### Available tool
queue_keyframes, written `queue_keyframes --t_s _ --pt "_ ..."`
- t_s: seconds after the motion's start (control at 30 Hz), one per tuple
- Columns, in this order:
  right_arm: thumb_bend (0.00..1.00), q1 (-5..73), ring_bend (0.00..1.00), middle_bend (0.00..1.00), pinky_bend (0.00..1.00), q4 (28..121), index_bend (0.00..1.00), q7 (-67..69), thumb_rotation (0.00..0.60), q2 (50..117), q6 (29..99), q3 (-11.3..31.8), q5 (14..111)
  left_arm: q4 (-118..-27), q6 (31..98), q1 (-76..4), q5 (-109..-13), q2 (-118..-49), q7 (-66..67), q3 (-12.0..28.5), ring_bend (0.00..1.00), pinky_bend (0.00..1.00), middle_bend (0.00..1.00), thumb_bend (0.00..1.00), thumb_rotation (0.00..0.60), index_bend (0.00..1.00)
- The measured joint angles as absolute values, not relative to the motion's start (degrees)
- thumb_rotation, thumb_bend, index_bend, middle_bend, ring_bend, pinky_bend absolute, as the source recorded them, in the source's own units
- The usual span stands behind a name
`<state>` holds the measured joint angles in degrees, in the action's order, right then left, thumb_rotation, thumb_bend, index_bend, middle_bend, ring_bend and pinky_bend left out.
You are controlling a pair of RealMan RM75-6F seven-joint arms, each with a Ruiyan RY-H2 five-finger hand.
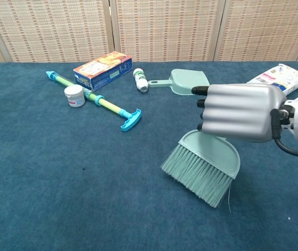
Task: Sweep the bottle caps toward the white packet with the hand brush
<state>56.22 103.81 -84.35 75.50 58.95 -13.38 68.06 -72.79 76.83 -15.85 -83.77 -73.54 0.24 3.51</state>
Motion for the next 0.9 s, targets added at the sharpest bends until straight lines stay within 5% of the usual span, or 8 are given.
queue_keyframes --t_s 0.9 --pt "0.41 51.7 0.32 0.67 0.15 93.4 0.94 -87.1 0.600 71.7 62.0 -13.5 56.4 -73.2 74.9 -16.8 -82.6 -73.9 2.2 4.3 0.00 0.11 0.00 0.49 0.600 0.00"
